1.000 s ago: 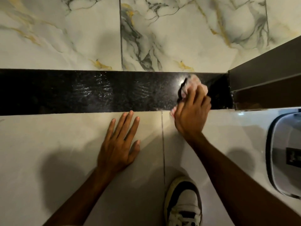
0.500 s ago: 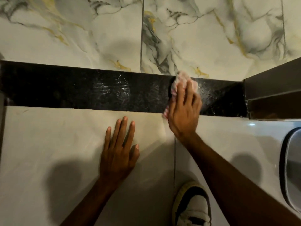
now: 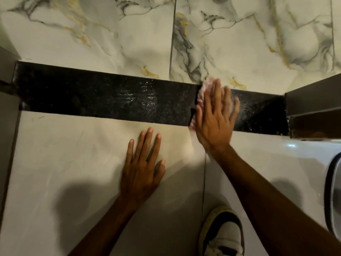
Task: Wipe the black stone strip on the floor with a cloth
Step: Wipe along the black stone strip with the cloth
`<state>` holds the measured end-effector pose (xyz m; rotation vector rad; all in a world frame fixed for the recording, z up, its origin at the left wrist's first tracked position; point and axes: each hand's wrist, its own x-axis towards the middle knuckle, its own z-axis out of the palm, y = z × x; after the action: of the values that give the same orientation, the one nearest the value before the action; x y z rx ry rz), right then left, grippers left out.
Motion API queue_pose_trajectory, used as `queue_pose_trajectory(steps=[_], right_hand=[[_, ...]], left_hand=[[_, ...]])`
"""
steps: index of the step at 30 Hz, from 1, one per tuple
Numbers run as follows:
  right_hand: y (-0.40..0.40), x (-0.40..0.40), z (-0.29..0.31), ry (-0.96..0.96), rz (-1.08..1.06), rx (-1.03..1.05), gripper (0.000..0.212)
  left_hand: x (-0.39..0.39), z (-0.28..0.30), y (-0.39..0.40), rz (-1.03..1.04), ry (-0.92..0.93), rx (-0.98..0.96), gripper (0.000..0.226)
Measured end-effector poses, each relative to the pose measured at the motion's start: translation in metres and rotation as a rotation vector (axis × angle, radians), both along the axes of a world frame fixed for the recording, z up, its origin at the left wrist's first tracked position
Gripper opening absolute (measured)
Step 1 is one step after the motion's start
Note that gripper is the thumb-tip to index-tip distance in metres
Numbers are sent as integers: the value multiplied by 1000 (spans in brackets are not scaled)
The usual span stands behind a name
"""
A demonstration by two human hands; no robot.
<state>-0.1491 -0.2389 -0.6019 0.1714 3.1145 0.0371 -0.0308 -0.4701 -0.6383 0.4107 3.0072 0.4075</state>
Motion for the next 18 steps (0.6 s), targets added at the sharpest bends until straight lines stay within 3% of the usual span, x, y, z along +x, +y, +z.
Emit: queue_pose_trajectory(steps=[4, 9, 14, 16, 18], right_hand=[[-25, -7, -9, -15, 89, -288, 64], [2, 68, 1, -62, 81, -246, 66], [-23, 15, -2, -2, -136, -248, 69], [-59, -15, -6, 44, -33, -268, 67], [-91, -15, -10, 56, 208, -281, 65]], left_hand=[[1, -1, -1, 1, 1, -3, 72], [2, 6, -10, 55, -19, -6, 71], [2, 3, -9, 89, 3, -11, 72], [2, 1, -10, 93, 8, 6, 72], [6, 0, -17, 110, 3, -11, 71]])
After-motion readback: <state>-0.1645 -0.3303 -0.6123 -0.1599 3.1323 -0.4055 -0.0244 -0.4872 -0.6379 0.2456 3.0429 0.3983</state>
